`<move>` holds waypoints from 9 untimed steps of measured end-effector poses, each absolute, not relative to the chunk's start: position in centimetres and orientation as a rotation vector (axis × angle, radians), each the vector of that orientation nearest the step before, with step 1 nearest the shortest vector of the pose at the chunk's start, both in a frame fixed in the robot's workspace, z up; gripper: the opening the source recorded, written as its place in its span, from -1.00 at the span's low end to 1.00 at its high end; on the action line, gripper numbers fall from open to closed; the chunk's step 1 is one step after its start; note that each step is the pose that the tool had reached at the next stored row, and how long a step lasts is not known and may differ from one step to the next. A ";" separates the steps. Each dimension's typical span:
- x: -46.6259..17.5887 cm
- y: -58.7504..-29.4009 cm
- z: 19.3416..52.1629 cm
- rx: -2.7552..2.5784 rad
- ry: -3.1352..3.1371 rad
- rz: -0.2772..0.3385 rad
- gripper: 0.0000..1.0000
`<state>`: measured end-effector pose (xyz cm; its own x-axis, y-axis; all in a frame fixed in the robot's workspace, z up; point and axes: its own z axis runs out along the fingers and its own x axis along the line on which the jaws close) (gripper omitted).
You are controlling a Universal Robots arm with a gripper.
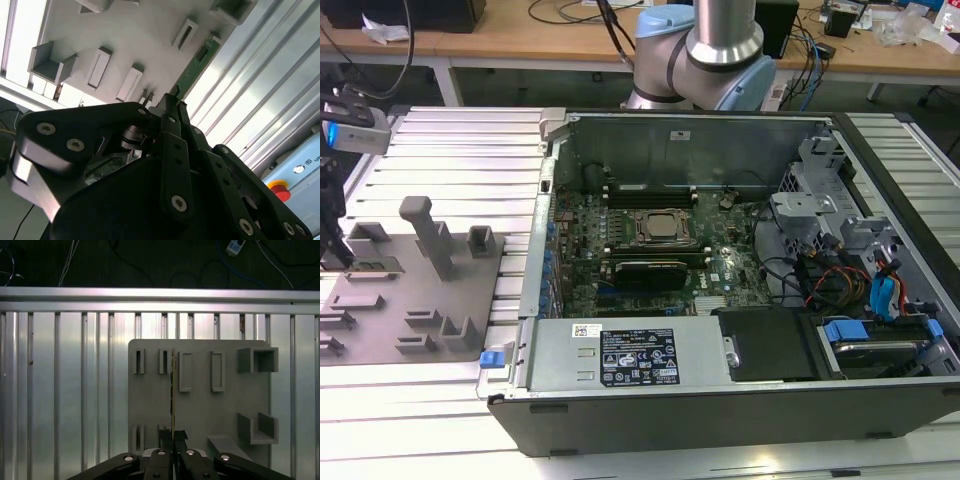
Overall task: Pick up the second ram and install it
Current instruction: 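Pick up the second ram and move it above second insertion slot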
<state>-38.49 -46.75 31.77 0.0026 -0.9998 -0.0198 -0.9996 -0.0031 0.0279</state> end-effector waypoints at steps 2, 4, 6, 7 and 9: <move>-38.4 -46.7 32.2 2.221 -2.215 -0.055 -0.73; -38.3 -46.7 33.0 2.223 -2.216 -0.061 -0.73; -38.2 -46.7 33.8 2.223 -2.217 -0.064 -0.73; -38.1 -46.6 34.2 2.224 -2.217 -0.064 -0.73; -37.9 -46.6 35.1 2.224 -2.217 -0.067 -0.73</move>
<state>-37.95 -46.59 35.10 0.0026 -0.9996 -0.0299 -0.9995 -0.0035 0.0302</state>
